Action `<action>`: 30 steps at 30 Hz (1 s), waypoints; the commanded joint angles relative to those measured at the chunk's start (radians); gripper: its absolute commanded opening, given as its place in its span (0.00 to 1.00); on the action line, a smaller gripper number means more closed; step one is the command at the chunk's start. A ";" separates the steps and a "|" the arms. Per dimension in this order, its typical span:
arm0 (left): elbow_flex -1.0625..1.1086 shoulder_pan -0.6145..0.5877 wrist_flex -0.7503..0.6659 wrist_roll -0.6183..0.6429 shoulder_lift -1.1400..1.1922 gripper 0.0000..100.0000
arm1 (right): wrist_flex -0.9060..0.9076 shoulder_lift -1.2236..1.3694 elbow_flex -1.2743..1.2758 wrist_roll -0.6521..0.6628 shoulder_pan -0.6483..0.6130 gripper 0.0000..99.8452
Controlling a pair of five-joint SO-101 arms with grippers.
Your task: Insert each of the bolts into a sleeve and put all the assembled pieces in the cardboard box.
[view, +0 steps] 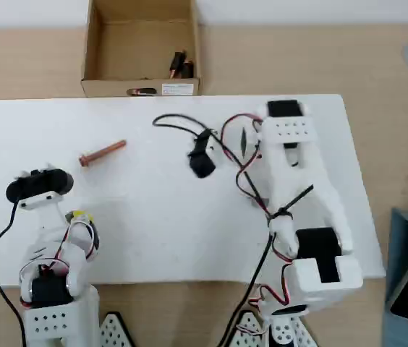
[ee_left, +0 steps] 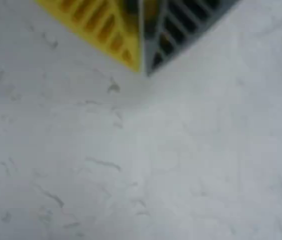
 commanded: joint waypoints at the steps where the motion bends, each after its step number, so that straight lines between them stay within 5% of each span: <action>1: -0.005 -0.011 -0.017 0.002 -0.007 0.00 | -0.072 0.001 0.041 0.009 -0.012 0.22; 15: -0.005 -0.012 -0.017 0.002 -0.007 0.00 | -0.287 0.028 0.220 0.009 -0.007 0.21; 23: -0.005 -0.012 -0.017 0.002 -0.007 0.00 | -0.302 0.145 0.206 0.009 -0.004 0.06; 30: -0.005 -0.012 -0.017 0.002 -0.007 0.00 | -0.302 0.168 0.194 0.008 -0.002 0.01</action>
